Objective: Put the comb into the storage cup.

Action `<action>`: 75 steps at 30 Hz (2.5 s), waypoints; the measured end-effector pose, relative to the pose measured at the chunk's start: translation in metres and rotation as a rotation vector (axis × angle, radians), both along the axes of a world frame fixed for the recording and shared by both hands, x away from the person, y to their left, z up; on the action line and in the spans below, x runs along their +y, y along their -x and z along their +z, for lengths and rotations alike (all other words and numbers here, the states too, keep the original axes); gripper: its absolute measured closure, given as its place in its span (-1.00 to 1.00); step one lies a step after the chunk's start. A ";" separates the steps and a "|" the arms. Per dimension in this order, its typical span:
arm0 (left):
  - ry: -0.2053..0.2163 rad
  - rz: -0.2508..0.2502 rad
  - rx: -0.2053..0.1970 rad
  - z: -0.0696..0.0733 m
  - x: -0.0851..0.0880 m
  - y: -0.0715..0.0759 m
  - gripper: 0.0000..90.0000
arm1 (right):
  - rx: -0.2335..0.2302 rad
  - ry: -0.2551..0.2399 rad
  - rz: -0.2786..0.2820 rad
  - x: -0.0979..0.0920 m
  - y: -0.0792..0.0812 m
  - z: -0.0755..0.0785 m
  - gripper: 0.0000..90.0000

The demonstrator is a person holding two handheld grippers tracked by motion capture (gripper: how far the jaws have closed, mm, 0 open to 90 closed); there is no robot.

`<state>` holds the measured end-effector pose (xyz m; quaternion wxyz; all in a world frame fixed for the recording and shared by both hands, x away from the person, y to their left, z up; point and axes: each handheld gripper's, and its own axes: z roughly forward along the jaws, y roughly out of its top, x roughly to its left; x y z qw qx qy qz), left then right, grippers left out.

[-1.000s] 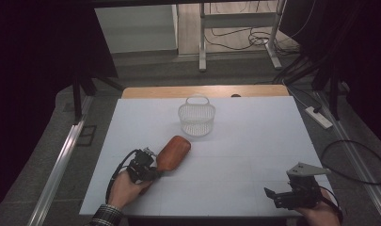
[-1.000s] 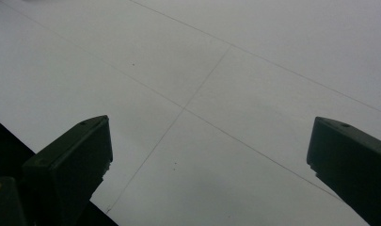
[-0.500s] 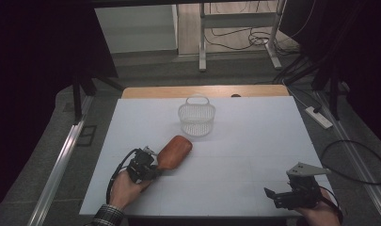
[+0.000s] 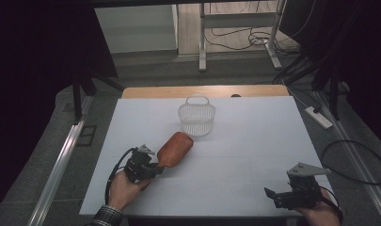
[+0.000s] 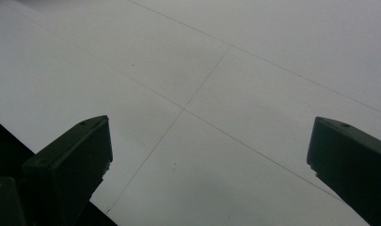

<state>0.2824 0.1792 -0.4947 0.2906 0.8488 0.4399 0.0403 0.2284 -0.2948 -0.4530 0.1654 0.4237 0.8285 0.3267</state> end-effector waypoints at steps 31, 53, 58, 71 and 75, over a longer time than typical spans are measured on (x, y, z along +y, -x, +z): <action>0.122 -0.048 -0.135 0.022 -0.004 0.016 0.58 | -0.093 -0.086 0.048 0.002 0.002 0.008 -1.00; 0.185 -0.065 -0.205 0.032 -0.008 0.022 0.58 | -0.111 -0.206 0.116 0.019 -0.013 0.023 -1.00; 0.189 -0.081 -0.221 0.034 -0.011 0.024 0.58 | -0.104 -0.237 0.139 0.028 -0.018 0.026 -1.00; 0.218 -0.092 -0.250 0.038 -0.015 0.026 0.58 | -0.091 -0.283 0.173 0.052 -0.030 0.028 -1.00; 0.236 -0.097 -0.260 0.039 -0.017 0.027 0.58 | -0.089 -0.304 0.183 0.059 -0.035 0.029 -1.00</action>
